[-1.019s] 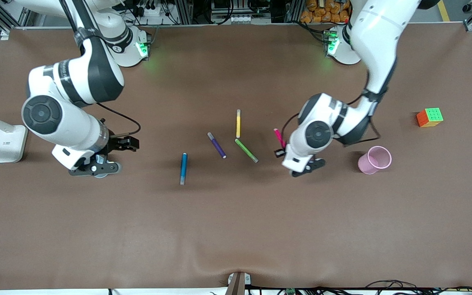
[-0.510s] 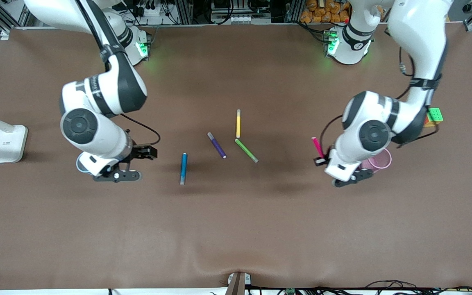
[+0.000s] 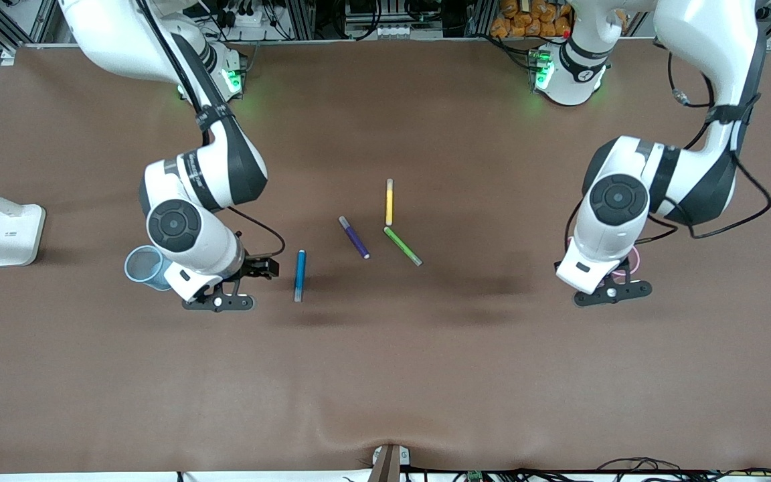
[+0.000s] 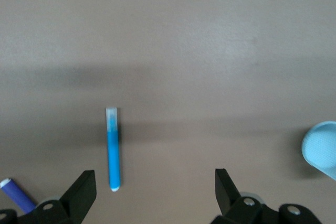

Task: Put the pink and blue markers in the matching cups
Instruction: 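Carry the pink marker over the pink cup while the right gripper grasps the blue marker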

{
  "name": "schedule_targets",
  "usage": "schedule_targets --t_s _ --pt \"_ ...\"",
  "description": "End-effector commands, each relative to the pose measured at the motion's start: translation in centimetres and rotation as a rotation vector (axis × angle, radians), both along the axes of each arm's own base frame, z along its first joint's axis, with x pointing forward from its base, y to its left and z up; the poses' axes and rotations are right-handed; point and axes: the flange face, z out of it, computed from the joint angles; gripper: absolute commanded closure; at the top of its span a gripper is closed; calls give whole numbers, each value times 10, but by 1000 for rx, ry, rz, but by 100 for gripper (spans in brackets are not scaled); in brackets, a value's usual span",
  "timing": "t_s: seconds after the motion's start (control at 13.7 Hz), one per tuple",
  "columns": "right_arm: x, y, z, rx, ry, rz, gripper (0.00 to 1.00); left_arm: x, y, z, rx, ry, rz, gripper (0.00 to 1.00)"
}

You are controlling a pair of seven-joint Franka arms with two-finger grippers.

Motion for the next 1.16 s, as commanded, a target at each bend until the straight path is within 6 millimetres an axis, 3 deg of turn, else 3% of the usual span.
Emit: schedule_targets --t_s 0.0,0.22,0.36,0.51,0.66,1.09 --pt "3 8 -12 5 -19 -12 0 -17 36 11 23 -71 -95 100" --pt "7 10 -32 7 -31 -11 0 -21 83 9 1 -109 -195 100" --pt "9 11 -45 9 -38 -11 0 -34 105 -7 -45 -167 -227 100" --pt "8 16 -57 52 -25 -65 0 -37 108 -21 -74 -184 -232 100" --pt "3 27 -72 93 -26 -81 0 -40 107 -18 -73 -189 -232 100" --pt "-14 52 -111 82 -24 -40 0 -52 111 -41 -95 -183 -244 100"
